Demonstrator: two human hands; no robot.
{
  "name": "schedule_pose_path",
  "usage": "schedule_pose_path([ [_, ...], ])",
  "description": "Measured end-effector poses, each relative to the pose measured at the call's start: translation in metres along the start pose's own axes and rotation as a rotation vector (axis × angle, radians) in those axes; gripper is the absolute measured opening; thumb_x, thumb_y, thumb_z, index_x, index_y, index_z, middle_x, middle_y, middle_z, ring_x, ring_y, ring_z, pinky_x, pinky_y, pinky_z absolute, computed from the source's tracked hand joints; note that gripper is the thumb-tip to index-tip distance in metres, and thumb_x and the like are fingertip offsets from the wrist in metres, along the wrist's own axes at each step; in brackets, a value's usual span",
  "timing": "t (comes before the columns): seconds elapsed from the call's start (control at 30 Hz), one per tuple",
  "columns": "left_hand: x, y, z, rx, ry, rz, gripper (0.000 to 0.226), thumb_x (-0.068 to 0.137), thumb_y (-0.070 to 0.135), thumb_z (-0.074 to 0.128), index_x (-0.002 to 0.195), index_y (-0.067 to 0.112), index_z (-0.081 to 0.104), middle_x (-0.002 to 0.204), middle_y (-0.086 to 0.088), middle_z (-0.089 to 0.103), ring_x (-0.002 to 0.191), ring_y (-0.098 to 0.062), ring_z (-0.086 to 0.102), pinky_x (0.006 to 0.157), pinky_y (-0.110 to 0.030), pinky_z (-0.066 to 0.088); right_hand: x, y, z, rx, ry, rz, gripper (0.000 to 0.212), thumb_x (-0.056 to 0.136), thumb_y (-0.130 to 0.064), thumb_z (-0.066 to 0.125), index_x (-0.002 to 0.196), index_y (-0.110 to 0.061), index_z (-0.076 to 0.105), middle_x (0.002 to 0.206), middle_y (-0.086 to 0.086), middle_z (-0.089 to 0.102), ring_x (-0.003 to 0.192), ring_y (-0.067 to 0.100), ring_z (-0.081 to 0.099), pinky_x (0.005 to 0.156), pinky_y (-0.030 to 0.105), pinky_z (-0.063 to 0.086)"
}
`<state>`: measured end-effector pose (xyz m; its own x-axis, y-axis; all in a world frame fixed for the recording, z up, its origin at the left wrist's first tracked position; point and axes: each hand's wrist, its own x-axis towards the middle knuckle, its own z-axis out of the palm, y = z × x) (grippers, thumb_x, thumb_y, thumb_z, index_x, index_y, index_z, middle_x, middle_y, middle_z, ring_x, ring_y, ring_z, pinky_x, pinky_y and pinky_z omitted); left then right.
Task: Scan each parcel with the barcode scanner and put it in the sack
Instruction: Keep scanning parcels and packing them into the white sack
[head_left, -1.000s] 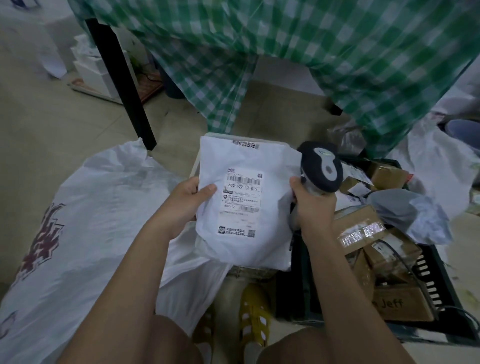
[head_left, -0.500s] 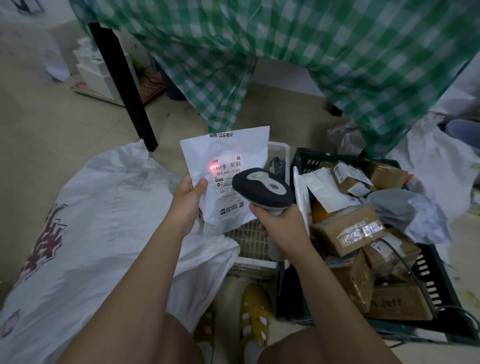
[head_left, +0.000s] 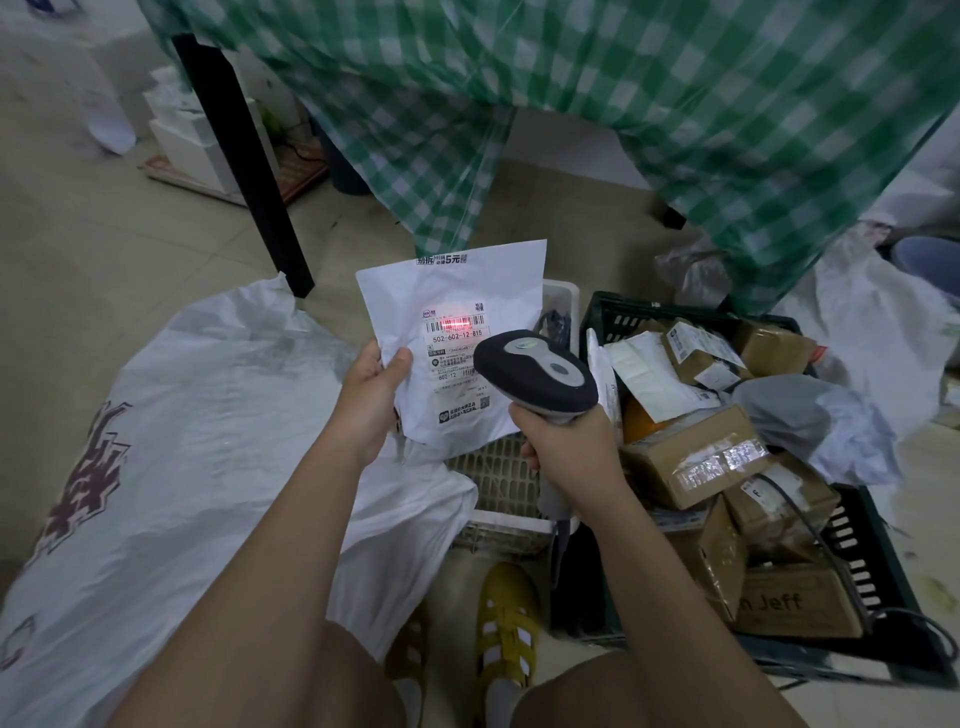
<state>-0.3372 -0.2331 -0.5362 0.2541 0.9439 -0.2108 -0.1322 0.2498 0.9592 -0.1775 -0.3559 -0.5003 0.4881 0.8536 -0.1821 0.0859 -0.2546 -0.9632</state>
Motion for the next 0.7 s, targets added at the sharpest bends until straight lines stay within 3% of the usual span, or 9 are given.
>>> schedule_pose_path([
  [0.17,-0.002,0.001,-0.001,-0.015,-0.004,0.003,0.031,0.102,0.01,0.043,0.131,0.014,0.052,0.119,-0.004,0.068,0.109,-0.023,0.065,0.089,-0.041,0.053,-0.001,-0.001,0.002,-0.004,0.006,0.012,0.022,0.082,-0.015,0.069,0.078,0.005,0.06,0.06,0.015,0.058,0.055,0.019,0.051,0.056,0.031,0.047],
  [0.3,-0.004,0.003,-0.003,-0.045,0.005,-0.002,0.031,0.102,0.011,0.043,0.132,0.014,0.052,0.122,-0.005,0.066,0.112,-0.023,0.064,0.093,-0.044,0.051,-0.001,-0.005,0.002,0.113,0.017,0.018,0.009,0.083,-0.011,0.072,0.078,-0.011,0.065,0.058,0.004,0.062,0.047,0.007,0.055,0.049,0.018,0.049],
  [0.43,-0.012,0.01,-0.005,-0.089,0.007,0.008,0.032,0.102,0.011,0.043,0.132,0.014,0.052,0.124,-0.005,0.065,0.113,-0.022,0.063,0.091,-0.041,0.053,0.006,-0.006,0.0,0.279,0.161,0.07,0.022,0.082,-0.012,0.074,0.102,-0.013,0.064,0.087,0.003,0.071,0.067,0.007,0.066,0.065,0.024,0.057],
  [0.6,-0.03,0.024,-0.015,-0.184,0.019,0.006,0.03,0.102,0.012,0.043,0.131,0.014,0.052,0.118,0.0,0.068,0.105,-0.015,0.067,0.073,-0.03,0.058,0.021,-0.01,0.002,0.355,0.216,0.161,0.024,0.078,-0.019,0.079,0.09,-0.025,0.059,0.086,-0.007,0.064,0.078,0.008,0.061,0.078,0.029,0.052],
  [0.7,-0.043,0.032,-0.025,-0.198,0.025,0.0,0.029,0.102,0.011,0.043,0.129,0.015,0.053,0.117,0.0,0.068,0.104,-0.016,0.067,0.076,-0.029,0.057,0.019,-0.018,0.011,0.296,0.12,0.135,0.021,0.077,-0.016,0.079,0.083,-0.023,0.06,0.081,-0.003,0.065,0.071,0.009,0.06,0.067,0.021,0.052],
])
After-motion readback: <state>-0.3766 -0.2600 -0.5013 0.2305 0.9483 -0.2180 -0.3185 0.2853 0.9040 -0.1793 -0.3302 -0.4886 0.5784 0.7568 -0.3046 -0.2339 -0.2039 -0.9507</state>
